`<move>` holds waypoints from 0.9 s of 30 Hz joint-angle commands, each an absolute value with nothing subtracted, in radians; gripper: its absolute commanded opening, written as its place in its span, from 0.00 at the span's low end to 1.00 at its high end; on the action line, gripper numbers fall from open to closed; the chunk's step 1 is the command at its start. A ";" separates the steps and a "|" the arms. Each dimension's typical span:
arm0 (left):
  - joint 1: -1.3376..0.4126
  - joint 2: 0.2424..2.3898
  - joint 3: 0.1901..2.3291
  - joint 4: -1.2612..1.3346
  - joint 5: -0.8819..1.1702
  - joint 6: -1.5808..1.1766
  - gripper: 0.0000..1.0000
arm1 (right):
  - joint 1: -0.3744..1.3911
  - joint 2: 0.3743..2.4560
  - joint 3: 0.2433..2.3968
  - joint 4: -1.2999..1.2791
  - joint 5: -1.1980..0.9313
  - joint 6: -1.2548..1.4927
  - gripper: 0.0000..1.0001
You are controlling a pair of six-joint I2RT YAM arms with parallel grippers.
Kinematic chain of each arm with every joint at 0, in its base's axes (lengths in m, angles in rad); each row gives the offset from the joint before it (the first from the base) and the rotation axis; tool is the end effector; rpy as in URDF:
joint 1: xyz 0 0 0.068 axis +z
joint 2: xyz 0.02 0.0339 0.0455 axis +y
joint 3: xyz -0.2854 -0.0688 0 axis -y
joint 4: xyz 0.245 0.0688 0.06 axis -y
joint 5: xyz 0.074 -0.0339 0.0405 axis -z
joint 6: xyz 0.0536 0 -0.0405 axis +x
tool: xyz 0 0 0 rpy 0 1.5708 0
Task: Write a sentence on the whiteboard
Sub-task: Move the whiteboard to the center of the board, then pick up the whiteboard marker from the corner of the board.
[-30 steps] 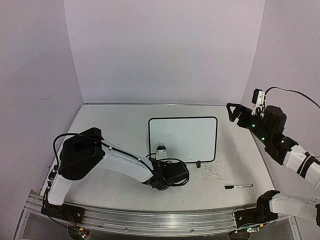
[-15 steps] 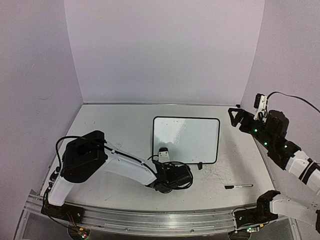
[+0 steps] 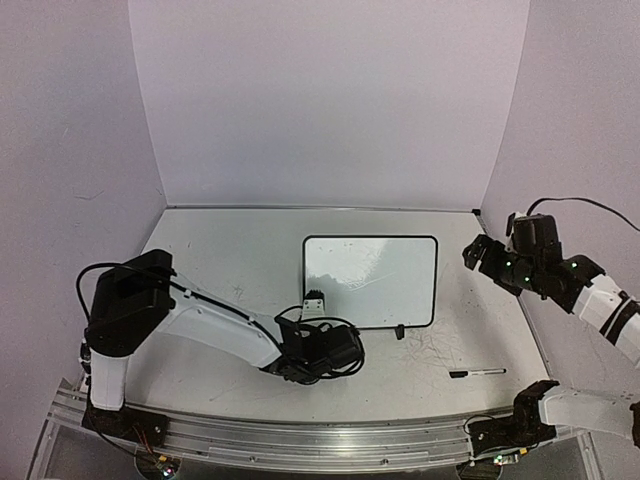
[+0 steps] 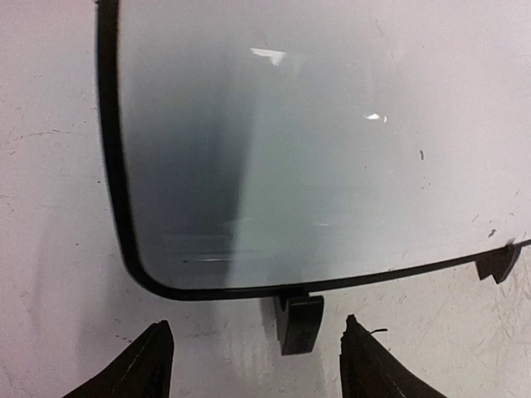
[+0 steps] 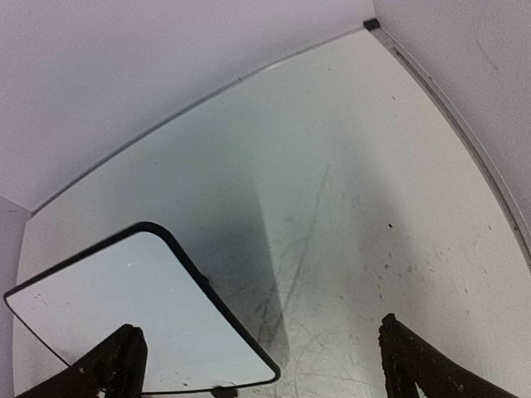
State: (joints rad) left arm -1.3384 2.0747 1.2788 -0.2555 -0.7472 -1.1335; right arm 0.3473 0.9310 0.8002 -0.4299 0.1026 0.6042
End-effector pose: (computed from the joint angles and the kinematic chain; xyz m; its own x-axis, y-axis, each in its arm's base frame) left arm 0.1341 -0.4084 0.1320 -0.6610 -0.0927 -0.7446 0.0883 0.9758 -0.1998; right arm 0.1976 0.0657 0.3023 -0.5575 0.3992 -0.7279 0.0726 0.8969 0.4363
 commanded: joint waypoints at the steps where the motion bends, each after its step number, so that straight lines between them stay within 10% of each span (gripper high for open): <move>1: -1.336 1.865 1.095 -0.010 -0.684 -0.866 0.72 | 0.345 0.976 0.800 -0.701 0.146 0.778 0.98; 11: -1.335 1.593 0.934 0.163 -0.586 -0.558 0.75 | 0.345 0.981 0.628 -0.891 0.097 1.308 0.98; 27: -1.335 1.406 0.919 0.159 -0.687 -0.312 0.77 | 0.345 1.219 0.597 -0.807 0.016 1.613 0.64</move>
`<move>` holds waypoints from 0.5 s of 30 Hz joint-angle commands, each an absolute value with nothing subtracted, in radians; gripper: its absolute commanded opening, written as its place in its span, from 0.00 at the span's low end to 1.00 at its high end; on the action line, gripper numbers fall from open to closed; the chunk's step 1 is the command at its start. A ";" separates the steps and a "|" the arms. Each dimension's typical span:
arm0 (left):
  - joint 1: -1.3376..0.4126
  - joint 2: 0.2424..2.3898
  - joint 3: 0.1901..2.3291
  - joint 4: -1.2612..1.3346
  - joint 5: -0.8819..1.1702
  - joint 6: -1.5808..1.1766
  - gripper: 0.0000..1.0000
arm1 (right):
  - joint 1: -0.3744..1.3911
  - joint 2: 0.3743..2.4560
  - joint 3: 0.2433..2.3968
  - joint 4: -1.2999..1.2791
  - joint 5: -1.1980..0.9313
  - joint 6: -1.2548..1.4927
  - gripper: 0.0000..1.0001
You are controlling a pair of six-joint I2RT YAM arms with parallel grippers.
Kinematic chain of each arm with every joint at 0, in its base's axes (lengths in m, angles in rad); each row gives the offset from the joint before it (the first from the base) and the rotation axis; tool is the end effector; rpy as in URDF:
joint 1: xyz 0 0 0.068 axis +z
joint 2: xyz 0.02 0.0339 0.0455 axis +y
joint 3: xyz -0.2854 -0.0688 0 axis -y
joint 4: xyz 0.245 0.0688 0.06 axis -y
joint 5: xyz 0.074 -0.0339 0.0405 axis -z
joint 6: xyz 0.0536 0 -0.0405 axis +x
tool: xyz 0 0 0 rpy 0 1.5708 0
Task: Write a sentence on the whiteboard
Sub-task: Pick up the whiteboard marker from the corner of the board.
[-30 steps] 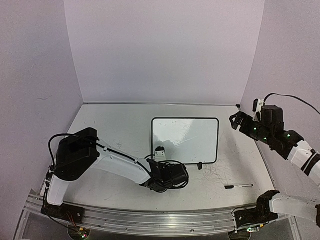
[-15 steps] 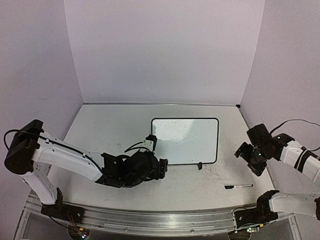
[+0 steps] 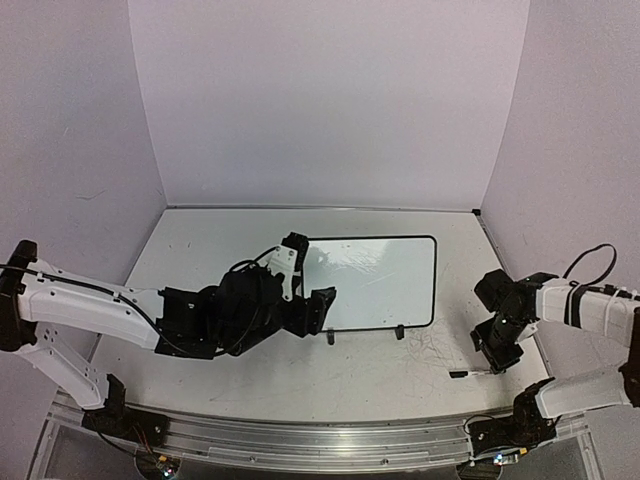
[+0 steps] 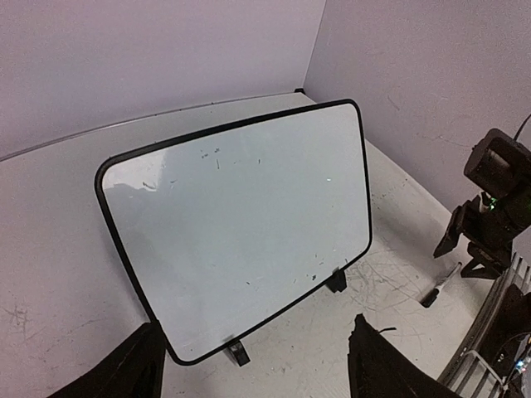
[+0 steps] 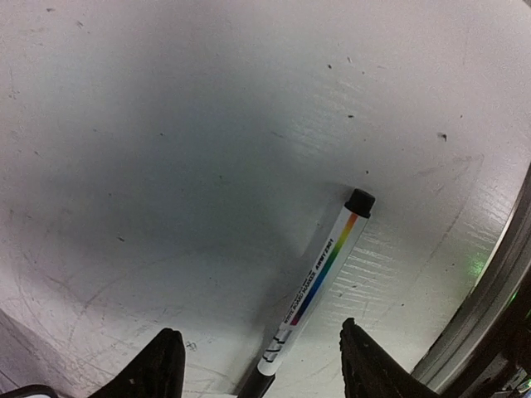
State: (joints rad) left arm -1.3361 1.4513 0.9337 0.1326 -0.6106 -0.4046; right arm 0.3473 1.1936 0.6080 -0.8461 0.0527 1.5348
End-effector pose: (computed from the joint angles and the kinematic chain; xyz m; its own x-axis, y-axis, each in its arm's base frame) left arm 0.1085 -0.3214 0.2835 -0.3453 0.0573 -0.9367 0.5845 0.7940 -0.1669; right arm 0.1607 0.0552 0.1671 -0.3663 0.9287 -0.0571 0.9186 0.3707 0.1367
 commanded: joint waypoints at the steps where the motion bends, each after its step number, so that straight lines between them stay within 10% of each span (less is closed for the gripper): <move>1: -1.336 1.407 0.919 0.157 -0.700 -0.297 0.77 | 0.345 1.228 0.598 -0.802 0.021 1.621 0.64; 15: -1.336 1.348 0.897 0.149 -0.747 -0.237 0.77 | 0.345 1.272 0.580 -0.811 0.023 1.708 0.50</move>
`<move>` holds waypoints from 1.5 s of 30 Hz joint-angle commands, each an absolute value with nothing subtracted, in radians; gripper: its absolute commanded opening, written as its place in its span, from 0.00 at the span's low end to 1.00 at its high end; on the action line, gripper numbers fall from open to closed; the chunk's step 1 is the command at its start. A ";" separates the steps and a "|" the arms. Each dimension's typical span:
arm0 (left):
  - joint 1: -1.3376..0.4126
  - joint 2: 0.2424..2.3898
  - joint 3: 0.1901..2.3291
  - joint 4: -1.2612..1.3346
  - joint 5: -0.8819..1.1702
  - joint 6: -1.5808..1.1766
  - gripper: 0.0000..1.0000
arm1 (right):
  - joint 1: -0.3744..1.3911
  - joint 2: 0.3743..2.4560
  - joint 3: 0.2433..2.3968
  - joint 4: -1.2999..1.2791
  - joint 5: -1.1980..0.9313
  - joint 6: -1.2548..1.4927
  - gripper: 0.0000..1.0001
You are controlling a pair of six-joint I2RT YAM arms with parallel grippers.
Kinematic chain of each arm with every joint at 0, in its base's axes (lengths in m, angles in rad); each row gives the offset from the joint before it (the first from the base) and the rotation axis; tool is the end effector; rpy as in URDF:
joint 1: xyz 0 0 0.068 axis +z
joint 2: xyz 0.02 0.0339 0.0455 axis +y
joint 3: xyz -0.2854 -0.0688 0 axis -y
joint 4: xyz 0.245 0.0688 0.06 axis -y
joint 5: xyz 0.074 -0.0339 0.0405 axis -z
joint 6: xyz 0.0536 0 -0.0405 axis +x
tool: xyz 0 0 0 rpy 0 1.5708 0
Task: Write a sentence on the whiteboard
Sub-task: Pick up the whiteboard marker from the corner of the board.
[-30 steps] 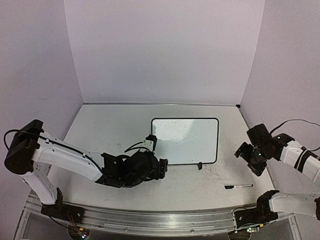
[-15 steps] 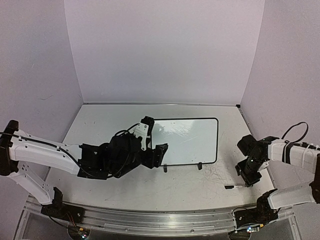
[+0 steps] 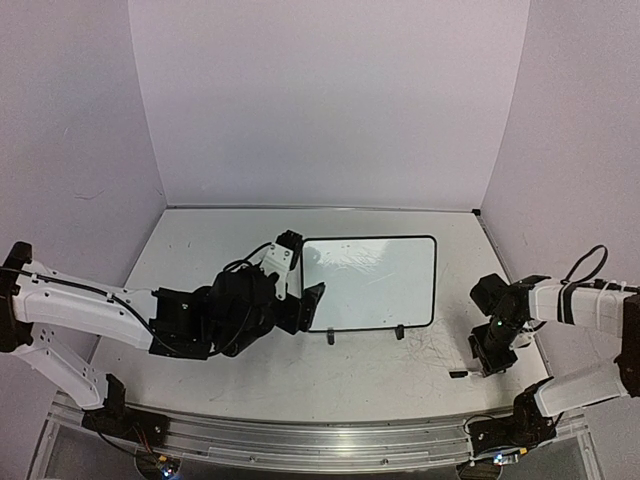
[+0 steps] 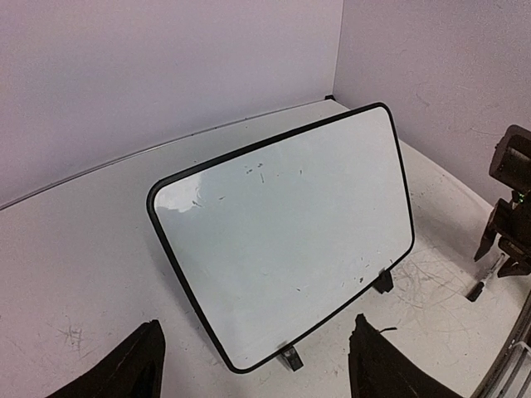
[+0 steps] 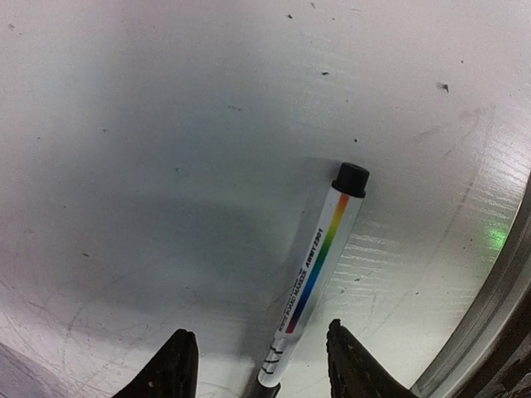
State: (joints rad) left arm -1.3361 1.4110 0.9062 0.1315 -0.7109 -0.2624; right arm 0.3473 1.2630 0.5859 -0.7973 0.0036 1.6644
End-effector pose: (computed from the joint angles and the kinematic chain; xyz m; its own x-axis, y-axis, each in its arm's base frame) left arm 0.1095 -0.3077 0.2875 -0.2364 0.1436 -0.9610 0.5533 0.8329 -0.0117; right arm 0.1640 0.0592 0.1517 -0.2511 0.9680 0.0054 0.9636 0.2494 0.0962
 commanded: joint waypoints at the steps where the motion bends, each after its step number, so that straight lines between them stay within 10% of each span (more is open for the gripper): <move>1: -1.336 1.341 0.896 0.149 -0.746 -0.239 0.77 | 0.345 1.278 0.578 -0.810 0.024 1.707 0.46; 5: -1.335 1.321 0.883 0.148 -0.747 -0.248 0.77 | 0.345 1.332 0.583 -0.808 0.016 1.701 0.24; 34: -1.336 1.263 0.902 0.087 -0.619 -0.300 0.80 | 0.345 1.236 0.554 -0.780 -0.009 1.734 0.07; 45: -1.336 1.285 1.025 -0.030 -0.452 -0.369 0.84 | 0.358 1.040 0.604 -0.638 0.126 1.357 0.00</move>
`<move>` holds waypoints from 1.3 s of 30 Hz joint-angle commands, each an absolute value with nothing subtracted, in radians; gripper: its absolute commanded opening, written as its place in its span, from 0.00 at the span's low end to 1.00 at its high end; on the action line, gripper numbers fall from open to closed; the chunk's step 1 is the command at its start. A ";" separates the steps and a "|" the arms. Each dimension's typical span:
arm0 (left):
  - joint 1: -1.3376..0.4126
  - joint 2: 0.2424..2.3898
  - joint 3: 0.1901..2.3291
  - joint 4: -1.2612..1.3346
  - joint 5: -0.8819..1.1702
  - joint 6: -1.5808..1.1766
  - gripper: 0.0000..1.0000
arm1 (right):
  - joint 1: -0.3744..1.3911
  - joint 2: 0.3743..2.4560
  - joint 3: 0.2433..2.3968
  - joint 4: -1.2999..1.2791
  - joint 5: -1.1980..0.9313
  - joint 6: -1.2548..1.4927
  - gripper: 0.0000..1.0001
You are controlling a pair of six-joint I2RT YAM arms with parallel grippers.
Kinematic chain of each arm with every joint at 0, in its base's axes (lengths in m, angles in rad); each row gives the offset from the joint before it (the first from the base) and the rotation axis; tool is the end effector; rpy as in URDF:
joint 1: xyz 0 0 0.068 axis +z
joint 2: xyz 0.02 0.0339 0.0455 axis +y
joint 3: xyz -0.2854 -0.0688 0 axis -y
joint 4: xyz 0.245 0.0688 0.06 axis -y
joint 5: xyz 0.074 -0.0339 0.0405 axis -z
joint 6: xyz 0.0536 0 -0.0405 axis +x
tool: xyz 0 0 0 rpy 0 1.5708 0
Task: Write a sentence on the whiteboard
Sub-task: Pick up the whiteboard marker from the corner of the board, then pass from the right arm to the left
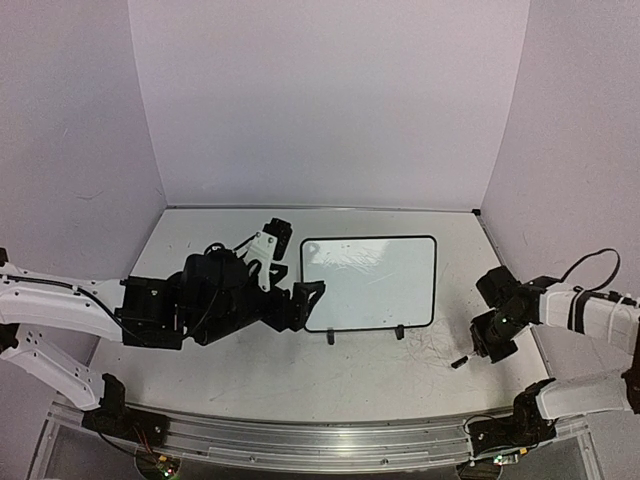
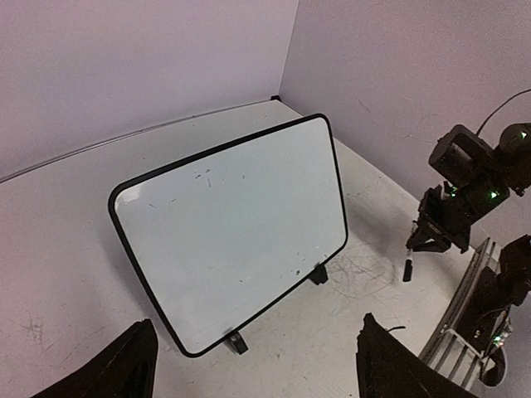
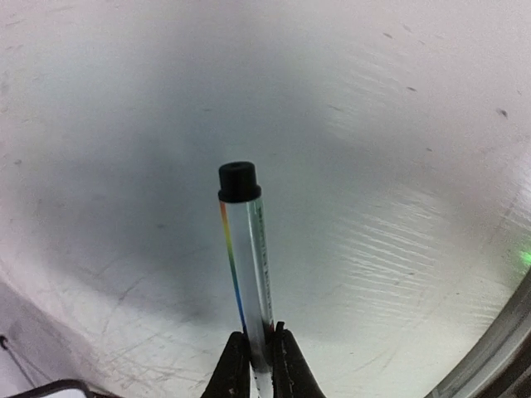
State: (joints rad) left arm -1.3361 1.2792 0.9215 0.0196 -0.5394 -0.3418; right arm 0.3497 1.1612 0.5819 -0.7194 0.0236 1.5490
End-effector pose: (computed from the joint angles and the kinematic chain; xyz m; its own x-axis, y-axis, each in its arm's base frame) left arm 0.0969 -0.2870 0.3175 -0.3146 0.0791 -0.9459 0.6542 0.7401 -0.1557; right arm 0.1681 0.0600 0.1685 -0.3562 0.9340 -0.0286 0.8974 0.3504 0.2682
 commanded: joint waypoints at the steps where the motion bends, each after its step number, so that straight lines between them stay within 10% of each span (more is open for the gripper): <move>1: -1.335 1.294 1.041 -0.041 -0.430 -0.366 0.85 | 0.360 0.994 0.598 -0.607 0.136 1.296 0.00; 13: -1.293 1.505 1.259 -0.092 -0.283 -0.439 0.90 | 0.367 0.530 0.513 -0.043 -0.384 0.739 0.00; 39: -1.294 1.720 1.227 0.493 0.004 -0.749 0.65 | 0.446 0.904 0.644 0.553 -0.831 0.861 0.00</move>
